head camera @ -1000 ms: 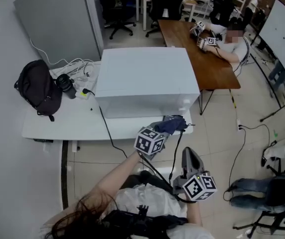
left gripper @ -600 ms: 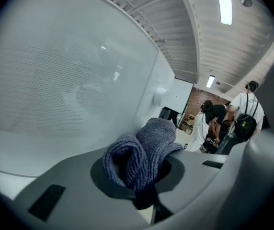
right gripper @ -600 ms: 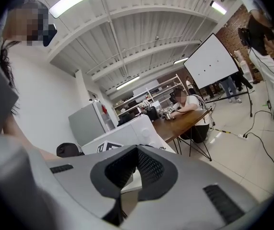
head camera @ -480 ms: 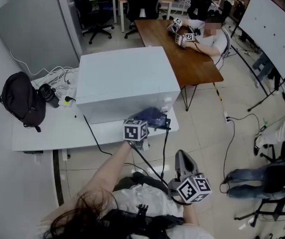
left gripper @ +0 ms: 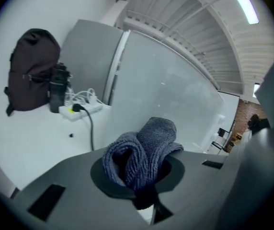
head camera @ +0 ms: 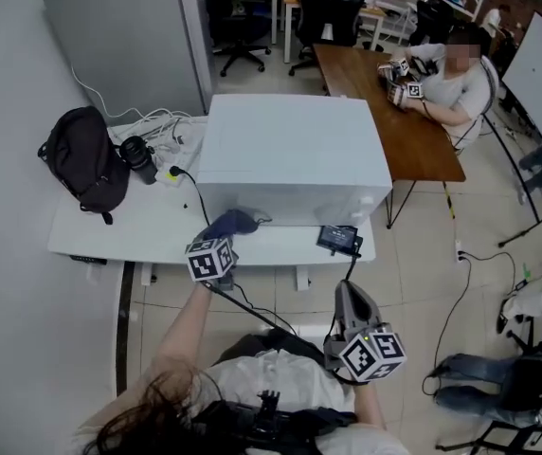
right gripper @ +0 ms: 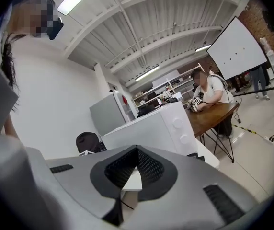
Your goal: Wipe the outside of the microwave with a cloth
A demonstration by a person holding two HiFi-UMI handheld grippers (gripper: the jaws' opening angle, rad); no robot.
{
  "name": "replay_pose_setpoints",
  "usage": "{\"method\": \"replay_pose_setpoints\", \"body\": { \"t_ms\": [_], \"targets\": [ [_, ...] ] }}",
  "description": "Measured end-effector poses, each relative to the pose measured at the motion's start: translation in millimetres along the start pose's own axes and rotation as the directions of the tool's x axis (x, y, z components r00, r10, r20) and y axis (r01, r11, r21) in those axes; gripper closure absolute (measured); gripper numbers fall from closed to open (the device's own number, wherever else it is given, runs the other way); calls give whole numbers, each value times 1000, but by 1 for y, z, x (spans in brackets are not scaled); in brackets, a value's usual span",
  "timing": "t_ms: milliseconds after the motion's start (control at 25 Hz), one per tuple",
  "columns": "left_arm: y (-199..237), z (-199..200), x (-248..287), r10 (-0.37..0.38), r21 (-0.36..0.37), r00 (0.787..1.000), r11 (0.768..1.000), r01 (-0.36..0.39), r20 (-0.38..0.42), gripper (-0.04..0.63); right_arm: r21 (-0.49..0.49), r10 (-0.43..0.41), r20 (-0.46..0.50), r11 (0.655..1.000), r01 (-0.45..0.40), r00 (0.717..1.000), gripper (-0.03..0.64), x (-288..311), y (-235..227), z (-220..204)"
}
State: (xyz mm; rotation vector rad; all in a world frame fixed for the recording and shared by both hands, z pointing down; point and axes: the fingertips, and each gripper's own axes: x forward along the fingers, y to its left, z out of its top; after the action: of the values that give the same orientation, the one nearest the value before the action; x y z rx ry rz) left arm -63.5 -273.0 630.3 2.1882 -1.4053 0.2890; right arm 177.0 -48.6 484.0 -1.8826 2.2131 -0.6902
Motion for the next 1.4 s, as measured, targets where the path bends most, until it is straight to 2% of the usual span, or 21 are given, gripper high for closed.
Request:
{"method": "replay_pose_setpoints", "body": {
  "t_ms": [120, 200, 280, 360, 440, 520, 600, 800, 920, 1000, 1120, 1280, 1400],
  "targets": [
    [41, 10, -20, 87, -54, 996, 995, -85, 34, 545, -5, 33, -17, 999, -33, 999, 589, 7, 12, -4],
    [44, 16, -30, 85, -57, 995, 995, -82, 51, 545, -8, 45, -24, 999, -45, 999, 589, 10, 18, -6],
    [33, 22, -42, 57, -37, 996, 998, -55, 68, 545, -12, 55, -24, 998, -55, 998, 589, 11, 24, -7],
    [14, 27, -58, -6, -15, 995, 1000, 8, 97, 545, -15, 59, -19, 998, -59, 998, 589, 11, 29, -8],
    [-11, 30, -81, -88, 9, 988, 996, 88, 130, 545, -12, 57, -11, 998, -57, 998, 589, 9, 34, -10],
    [-32, 32, -108, -137, 25, 977, 991, 135, 164, 545, -8, 47, -3, 999, -47, 999, 589, 5, 37, -13],
    [-53, 34, -136, -159, 3, 966, 987, 162, 204, 545, -10, 26, -1, 1000, -26, 1000, 589, -2, 37, -17],
    [-97, 37, -194, -159, -130, 943, 970, 204, 292, 545, 4, -29, 11, 1000, 29, 1000, 589, -28, 34, -28],
    [-122, 40, -222, -165, -139, 929, 965, 221, 331, 545, 7, -33, 3, 999, 33, 999, 589, -44, 32, -34],
    [-136, 39, -240, -157, -118, 921, 970, 211, 357, 545, 7, -30, -6, 1000, 30, 1000, 589, -55, 30, -36],
    [-150, 28, -265, -105, -97, 914, 983, 155, 392, 545, 7, -10, -11, 1000, 10, 1000, 589, -69, 27, -36],
    [-159, 3, -290, -1, -143, 910, 988, 66, 414, 545, -10, 67, -16, 998, -67, 998, 589, -84, 25, -35],
    [-173, -16, -306, 27, -151, 912, 988, 38, 409, 545, -10, 125, -14, 992, -125, 992, 589, -95, 23, -29]
  ]
}}
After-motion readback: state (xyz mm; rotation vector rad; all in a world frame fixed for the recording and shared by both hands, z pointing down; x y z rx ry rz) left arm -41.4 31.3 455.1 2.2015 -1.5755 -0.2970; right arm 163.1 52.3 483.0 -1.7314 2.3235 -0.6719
